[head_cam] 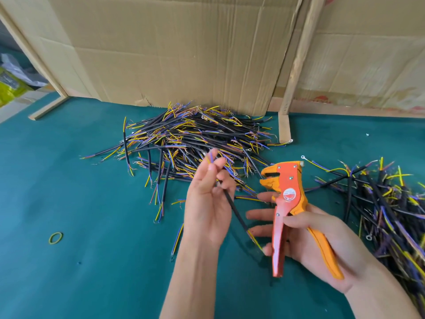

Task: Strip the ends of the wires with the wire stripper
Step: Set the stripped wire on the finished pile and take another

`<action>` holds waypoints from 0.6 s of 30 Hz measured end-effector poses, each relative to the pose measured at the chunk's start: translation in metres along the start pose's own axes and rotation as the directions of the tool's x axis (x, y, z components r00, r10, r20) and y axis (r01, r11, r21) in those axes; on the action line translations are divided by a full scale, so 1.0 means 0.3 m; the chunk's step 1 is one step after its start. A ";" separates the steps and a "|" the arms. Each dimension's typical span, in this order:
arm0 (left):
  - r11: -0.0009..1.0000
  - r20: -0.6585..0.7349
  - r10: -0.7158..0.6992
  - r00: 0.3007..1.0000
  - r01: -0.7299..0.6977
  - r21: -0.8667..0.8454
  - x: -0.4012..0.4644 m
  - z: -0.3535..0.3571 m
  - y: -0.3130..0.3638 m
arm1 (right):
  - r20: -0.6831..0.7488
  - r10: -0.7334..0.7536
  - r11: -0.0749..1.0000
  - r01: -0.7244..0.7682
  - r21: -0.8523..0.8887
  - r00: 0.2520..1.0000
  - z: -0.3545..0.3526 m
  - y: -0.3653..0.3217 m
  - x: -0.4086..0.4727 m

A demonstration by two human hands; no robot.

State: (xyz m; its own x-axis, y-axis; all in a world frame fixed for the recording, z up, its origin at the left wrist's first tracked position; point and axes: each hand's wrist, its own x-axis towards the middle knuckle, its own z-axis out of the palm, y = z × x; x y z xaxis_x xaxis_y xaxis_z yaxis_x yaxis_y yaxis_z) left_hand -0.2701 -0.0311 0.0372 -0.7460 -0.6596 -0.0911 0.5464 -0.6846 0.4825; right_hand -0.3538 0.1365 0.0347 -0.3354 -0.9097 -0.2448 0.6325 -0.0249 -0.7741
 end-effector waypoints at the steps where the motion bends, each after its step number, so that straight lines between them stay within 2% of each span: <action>1: 0.993 -0.001 0.004 1.000 -0.004 -0.114 0.002 -0.008 0.015 | 0.027 0.023 1.000 -0.023 -0.022 0.999 0.001 -0.003 -0.002; 3: 0.978 -0.055 0.025 0.998 -0.036 -0.207 0.006 -0.025 0.037 | 0.071 0.042 0.998 -0.039 -0.051 0.997 -0.003 -0.003 -0.007; 4: 0.981 -0.090 0.045 0.995 -0.061 -0.183 0.010 -0.032 0.043 | 0.089 0.038 0.998 -0.034 -0.051 0.995 -0.005 -0.002 -0.007; 7: 0.983 -0.183 0.181 0.966 -0.171 0.066 0.014 -0.035 0.045 | 0.088 -0.018 1.000 0.018 0.003 0.996 -0.008 0.008 0.001; 9: 0.948 -0.182 0.281 0.942 -0.243 0.206 0.012 -0.029 0.040 | 0.007 -0.082 0.995 0.082 0.065 0.997 -0.011 0.017 0.008; 11: 0.929 -0.184 0.310 0.933 -0.256 0.267 0.008 -0.025 0.035 | -0.071 -0.125 0.985 0.133 0.106 0.990 -0.011 0.019 0.010; 14: 0.938 -0.207 0.280 0.937 -0.221 0.267 0.002 -0.017 0.027 | -0.156 -0.164 0.981 0.177 0.077 0.974 -0.012 0.011 0.004; 18: 0.950 -0.260 0.304 0.917 -0.270 0.158 0.008 -0.032 0.054 | -0.157 -0.159 0.986 0.165 0.028 0.975 -0.008 0.010 0.000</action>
State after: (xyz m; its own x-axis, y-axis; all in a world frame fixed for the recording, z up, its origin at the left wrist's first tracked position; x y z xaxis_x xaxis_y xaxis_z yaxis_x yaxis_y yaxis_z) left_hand -0.2594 -0.0465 0.0365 -0.4191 -0.8931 -0.1632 0.6602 -0.4232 0.6206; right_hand -0.3537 0.1373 0.0310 -0.5367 -0.8179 -0.2074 0.5877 -0.1860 -0.7874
